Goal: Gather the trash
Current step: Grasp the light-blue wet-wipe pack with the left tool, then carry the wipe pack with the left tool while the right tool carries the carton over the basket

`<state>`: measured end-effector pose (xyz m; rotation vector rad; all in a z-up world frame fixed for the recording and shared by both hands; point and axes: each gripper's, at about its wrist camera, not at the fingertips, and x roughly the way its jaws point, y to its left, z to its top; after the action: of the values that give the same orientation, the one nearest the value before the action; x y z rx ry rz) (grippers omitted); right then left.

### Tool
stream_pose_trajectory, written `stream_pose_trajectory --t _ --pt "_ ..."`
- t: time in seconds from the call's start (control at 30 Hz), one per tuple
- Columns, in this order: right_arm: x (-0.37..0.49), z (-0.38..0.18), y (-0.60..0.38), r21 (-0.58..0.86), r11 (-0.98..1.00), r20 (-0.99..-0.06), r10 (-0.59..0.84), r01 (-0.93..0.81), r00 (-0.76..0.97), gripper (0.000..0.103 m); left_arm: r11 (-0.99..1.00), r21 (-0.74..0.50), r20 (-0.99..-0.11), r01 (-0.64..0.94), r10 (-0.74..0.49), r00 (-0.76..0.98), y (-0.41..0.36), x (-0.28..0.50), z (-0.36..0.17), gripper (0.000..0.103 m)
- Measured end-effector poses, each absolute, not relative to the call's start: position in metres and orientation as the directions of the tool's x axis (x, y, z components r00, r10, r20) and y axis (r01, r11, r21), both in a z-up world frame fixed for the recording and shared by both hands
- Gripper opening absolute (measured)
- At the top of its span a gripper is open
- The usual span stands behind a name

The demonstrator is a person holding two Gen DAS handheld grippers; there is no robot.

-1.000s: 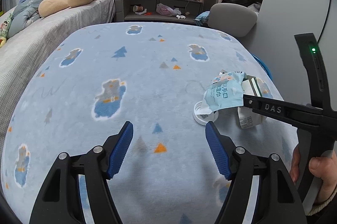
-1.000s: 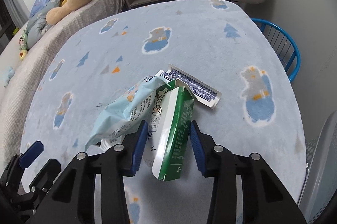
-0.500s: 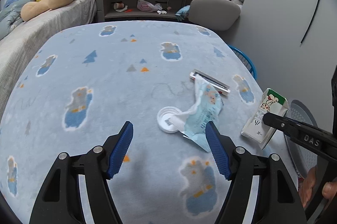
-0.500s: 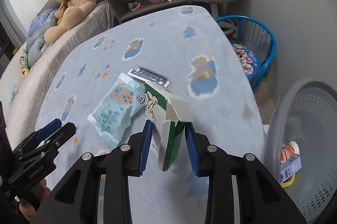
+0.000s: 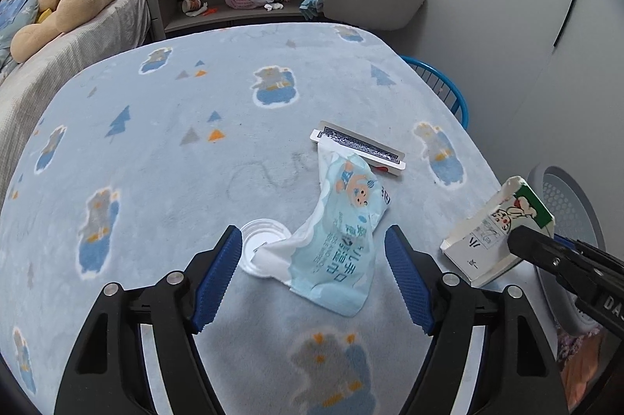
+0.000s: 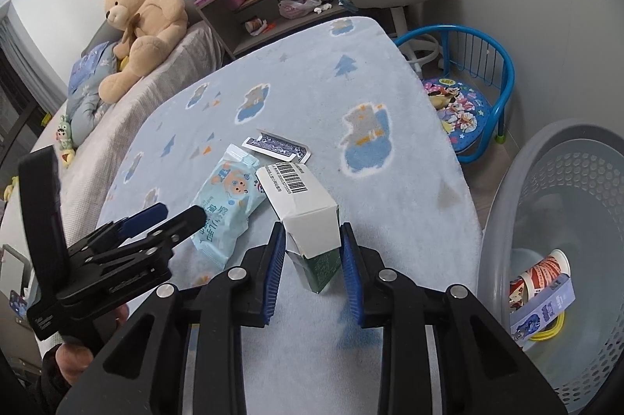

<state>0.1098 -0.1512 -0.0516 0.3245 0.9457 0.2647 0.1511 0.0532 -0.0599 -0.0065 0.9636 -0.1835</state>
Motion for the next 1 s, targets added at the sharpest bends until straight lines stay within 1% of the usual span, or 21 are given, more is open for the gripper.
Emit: stream_pose_trajectory --t 0.27,0.3,0.33,0.37,0.4,0.43,0.47,0.53,0.57,0.6,0.67,0.73,1.0 --pt "0.109 -0.052 -0.155 0.406 0.910 -0.738 0.381 -0.084 0.557 0.028 0.986 -0.049 -0.841 0.160 -0.127 0.525 0.042 0.170 -0.076 0.072" --pt "0.109 -0.052 -0.156 0.407 0.909 -0.737 0.382 -0.084 0.558 0.028 0.986 -0.047 -0.844 0.163 -0.126 0.522 0.041 0.172 -0.077 0.070" --pt "0.110 -0.052 -0.156 0.408 0.909 -0.737 0.382 -0.083 0.558 0.028 0.985 -0.048 -0.844 0.165 -0.128 0.521 0.040 0.173 -0.078 0.066" --pt "0.110 -0.052 -0.156 0.409 0.909 -0.736 0.382 -0.083 0.558 0.028 0.985 -0.049 -0.845 0.168 -0.130 0.519 0.040 0.173 -0.078 0.056" --pt "0.110 -0.052 -0.156 0.409 0.909 -0.736 0.382 -0.082 0.559 0.028 0.982 -0.061 -0.848 0.179 -0.146 0.510 0.039 0.174 -0.079 0.048" --pt "0.110 -0.053 -0.157 0.409 0.909 -0.736 0.382 -0.082 0.559 0.028 0.980 -0.073 -0.847 0.185 -0.159 0.507 0.038 0.175 -0.079 0.045" --pt "0.110 -0.053 -0.157 0.409 0.909 -0.736 0.382 -0.082 0.559 0.028 0.978 -0.081 -0.846 0.190 -0.168 0.506 0.037 0.174 -0.079 0.037" --pt "0.110 -0.053 -0.157 0.410 0.908 -0.736 0.383 -0.083 0.559 0.028 0.977 -0.079 -0.843 0.197 -0.171 0.510 0.035 0.172 -0.078 0.035" --pt "0.110 -0.052 -0.157 0.410 0.908 -0.735 0.383 -0.083 0.560 0.028 0.977 -0.080 -0.841 0.199 -0.173 0.512 0.035 0.171 -0.077 0.032" --pt "0.111 -0.053 -0.158 0.410 0.908 -0.734 0.383 -0.083 0.560 0.028 0.976 -0.084 -0.839 0.199 -0.177 0.514 0.035 0.170 -0.076 0.021" --pt "0.111 -0.052 -0.158 0.412 0.907 -0.732 0.384 -0.084 0.563 0.028 0.976 -0.091 -0.830 0.196 -0.183 0.527 0.038 0.167 -0.070 0.016" --pt "0.111 -0.051 -0.158 0.413 0.907 -0.729 0.386 -0.086 0.565 0.028 0.976 -0.107 -0.824 0.192 -0.195 0.532 0.040 0.164 -0.065 0.015" --pt "0.105 -0.045 -0.163 0.422 0.902 -0.713 0.391 -0.089 0.582 0.028 0.974 -0.121 -0.803 0.193 -0.210 0.557 0.041 0.148 -0.048 0.014"
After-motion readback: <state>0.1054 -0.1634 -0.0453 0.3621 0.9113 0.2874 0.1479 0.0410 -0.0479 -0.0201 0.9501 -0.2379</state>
